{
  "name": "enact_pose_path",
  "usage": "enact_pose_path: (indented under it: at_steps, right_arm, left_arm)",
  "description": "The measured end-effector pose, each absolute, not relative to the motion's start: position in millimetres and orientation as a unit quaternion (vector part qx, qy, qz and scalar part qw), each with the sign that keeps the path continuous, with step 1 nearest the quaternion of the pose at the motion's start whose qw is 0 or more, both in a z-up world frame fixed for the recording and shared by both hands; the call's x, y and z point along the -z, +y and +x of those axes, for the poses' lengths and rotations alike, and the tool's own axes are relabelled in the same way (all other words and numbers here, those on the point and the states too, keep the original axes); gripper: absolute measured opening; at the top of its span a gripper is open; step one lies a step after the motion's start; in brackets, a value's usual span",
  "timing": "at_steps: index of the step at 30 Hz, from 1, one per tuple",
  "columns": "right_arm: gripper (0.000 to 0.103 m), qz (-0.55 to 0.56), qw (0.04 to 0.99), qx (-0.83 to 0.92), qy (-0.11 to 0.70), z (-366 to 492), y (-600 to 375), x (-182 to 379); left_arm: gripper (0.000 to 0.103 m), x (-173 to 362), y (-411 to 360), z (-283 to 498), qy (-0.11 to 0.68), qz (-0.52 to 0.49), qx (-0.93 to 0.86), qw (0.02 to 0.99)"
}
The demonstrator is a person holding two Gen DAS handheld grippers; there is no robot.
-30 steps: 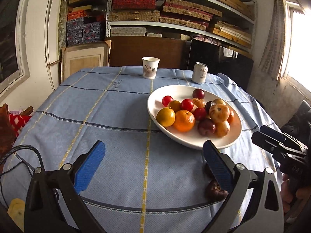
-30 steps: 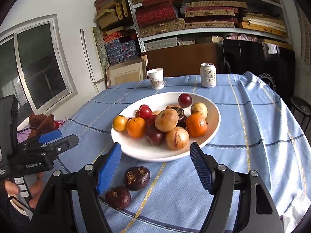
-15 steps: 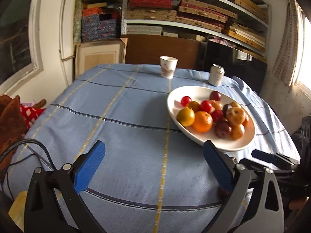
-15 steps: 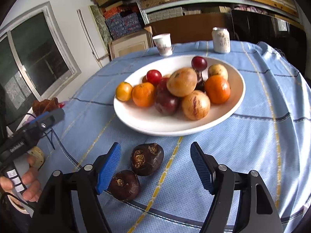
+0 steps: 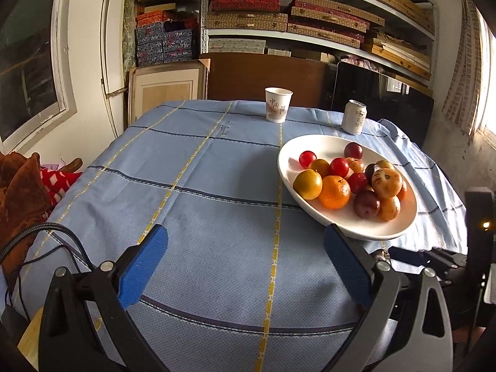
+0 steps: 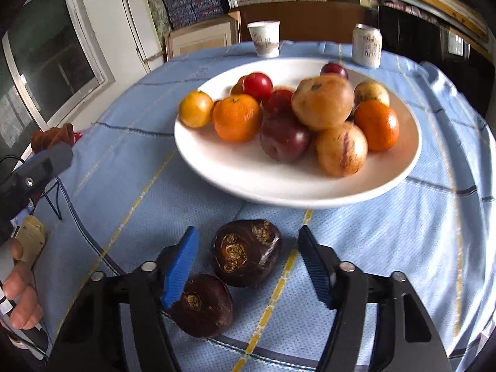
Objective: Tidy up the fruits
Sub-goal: 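Reach the right tool to a dark brown round fruit and grasp it, then grasp the last dark brown fruit with the left tool while the right tool holds its fruit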
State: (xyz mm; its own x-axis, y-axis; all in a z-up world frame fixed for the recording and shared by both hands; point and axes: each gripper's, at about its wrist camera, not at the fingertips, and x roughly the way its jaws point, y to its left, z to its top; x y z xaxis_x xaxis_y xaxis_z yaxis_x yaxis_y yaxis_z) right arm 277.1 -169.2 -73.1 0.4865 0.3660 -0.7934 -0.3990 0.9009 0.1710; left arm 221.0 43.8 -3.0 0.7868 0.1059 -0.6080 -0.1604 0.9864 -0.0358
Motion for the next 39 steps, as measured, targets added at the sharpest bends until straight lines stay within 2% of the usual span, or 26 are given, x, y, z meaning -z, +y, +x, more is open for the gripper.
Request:
enact_pose_path:
  at_steps: [3, 7, 9, 16, 21, 25, 26, 27, 29, 39]
  right_arm:
    - [0.055, -0.020, 0.864, -0.216, 0.454, 277, -169, 73]
    - [0.052, -0.033, 0.866, -0.207, 0.453, 277, -165, 73]
    - [0.046, -0.040, 0.867, -0.207, 0.452, 275, -162, 73]
    - [0.045, 0.018, 0.866, -0.214, 0.452, 270, -192, 62]
    - [0.045, 0.059, 0.895, -0.191, 0.398, 254, -235, 34]
    - [0.045, 0.072, 0.910, -0.173, 0.369, 247, -260, 21]
    - [0.045, 0.078, 0.910, -0.172, 0.369, 246, -265, 20]
    - [0.045, 0.082, 0.908, -0.174, 0.372, 245, -269, 20]
    - [0.045, 0.091, 0.905, -0.180, 0.375, 241, -276, 21]
    - [0.045, 0.093, 0.909, -0.177, 0.365, 230, -285, 18]
  left_arm:
    - [0.098, 3, 45, 220, 0.318, -0.047, -0.067, 0.944]
    - [0.098, 4, 45, 220, 0.320, -0.045, -0.067, 0.944]
    - [0.098, 4, 44, 220, 0.320, -0.044, -0.067, 0.944]
    - [0.098, 10, 41, 225, 0.336, -0.050, -0.049, 0.939]
    - [0.098, 24, 20, 231, 0.364, -0.044, 0.020, 0.930]
    - [0.098, 35, -16, 230, 0.379, 0.002, 0.090, 0.921]
    - [0.094, 39, -23, 230, 0.384, 0.008, 0.103, 0.918]
    - [0.081, 42, -30, 231, 0.392, 0.011, 0.120, 0.912]
    - [0.070, 48, -40, 234, 0.408, 0.014, 0.145, 0.901]
    - [0.067, 61, -76, 228, 0.429, 0.045, 0.218, 0.875]
